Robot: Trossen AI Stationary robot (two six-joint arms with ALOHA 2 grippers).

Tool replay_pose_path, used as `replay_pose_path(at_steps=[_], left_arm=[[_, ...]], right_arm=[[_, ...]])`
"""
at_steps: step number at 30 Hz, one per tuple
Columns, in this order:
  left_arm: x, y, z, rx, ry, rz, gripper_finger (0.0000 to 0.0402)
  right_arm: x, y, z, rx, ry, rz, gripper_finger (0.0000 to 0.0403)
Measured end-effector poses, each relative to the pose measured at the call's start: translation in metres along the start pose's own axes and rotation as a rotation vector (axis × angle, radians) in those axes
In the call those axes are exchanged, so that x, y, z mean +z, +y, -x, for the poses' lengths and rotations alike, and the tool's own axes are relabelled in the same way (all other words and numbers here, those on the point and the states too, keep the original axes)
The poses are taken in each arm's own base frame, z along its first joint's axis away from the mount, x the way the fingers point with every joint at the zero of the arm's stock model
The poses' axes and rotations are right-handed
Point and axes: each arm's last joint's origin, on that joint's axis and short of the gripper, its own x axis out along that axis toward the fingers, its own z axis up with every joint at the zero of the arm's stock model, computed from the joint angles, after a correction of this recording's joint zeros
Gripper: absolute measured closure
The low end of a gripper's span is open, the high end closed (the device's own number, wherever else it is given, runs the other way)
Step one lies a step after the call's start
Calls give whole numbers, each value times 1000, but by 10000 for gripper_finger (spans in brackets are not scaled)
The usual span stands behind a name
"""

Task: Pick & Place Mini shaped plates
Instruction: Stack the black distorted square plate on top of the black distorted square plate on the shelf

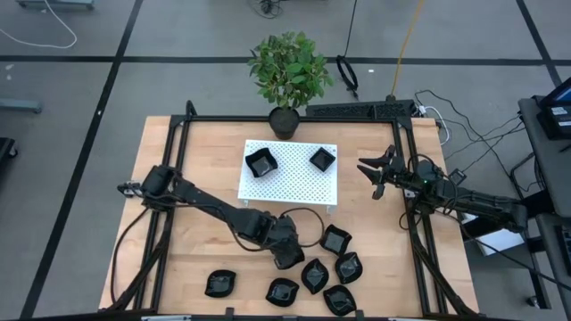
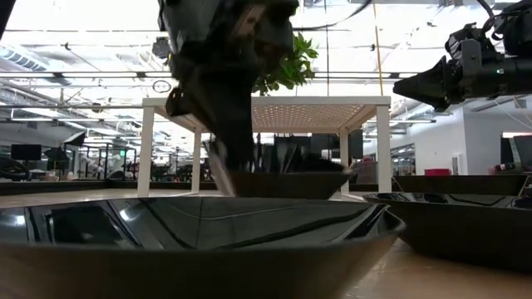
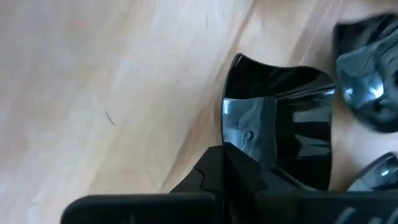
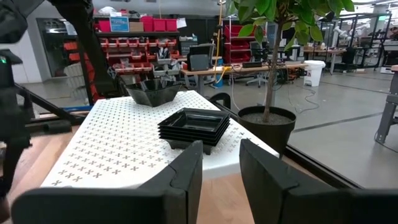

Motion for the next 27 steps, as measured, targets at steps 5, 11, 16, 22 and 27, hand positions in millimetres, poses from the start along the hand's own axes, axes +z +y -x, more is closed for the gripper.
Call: replay_pose_path(at_steps=[5, 11, 16, 22, 27], left_arm=[[0, -6, 32, 0, -124, -10, 399], [0, -10, 83, -16, -282, -56, 399], [4, 0, 132, -24, -439, -15, 399], [7, 26, 181, 23, -557, 15, 400], [13, 63, 203, 118, -546, 72, 400]], right_arm=[[0, 0, 0, 0, 0, 0, 308], [0, 0, 0, 0, 0, 0, 307], [0, 0, 0, 0, 0, 0, 309], [0, 0, 0, 0, -1, 0, 307], [0, 0, 0, 0, 0, 0, 309]])
